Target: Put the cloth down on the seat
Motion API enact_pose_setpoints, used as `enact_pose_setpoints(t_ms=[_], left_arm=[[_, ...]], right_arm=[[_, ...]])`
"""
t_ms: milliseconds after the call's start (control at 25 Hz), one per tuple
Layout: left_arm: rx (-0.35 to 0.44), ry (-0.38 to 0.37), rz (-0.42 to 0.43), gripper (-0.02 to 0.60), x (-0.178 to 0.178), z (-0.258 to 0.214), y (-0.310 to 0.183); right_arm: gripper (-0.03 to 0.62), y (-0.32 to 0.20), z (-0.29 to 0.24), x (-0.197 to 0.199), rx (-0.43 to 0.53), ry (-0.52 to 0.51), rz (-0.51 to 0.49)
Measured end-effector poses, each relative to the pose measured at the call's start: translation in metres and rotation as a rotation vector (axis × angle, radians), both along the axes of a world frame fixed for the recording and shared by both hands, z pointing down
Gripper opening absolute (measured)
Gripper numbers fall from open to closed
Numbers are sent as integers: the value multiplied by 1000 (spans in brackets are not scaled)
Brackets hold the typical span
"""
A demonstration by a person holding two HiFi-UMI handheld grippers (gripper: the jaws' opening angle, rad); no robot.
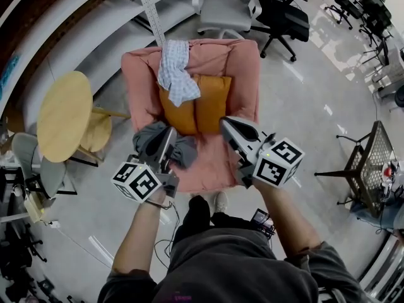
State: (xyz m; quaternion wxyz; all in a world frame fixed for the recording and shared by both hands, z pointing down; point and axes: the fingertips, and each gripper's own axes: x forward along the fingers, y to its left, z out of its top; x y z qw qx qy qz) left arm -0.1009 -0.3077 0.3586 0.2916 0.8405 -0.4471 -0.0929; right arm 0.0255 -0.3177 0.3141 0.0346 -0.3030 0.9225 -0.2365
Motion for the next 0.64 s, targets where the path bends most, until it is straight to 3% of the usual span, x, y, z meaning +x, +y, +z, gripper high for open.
enact_pose_setpoints(t_ms=[640], left_arm=[[-1, 8, -13, 8, 3, 1, 0]], right_arm=[[14, -1, 3, -2, -6, 1, -15]])
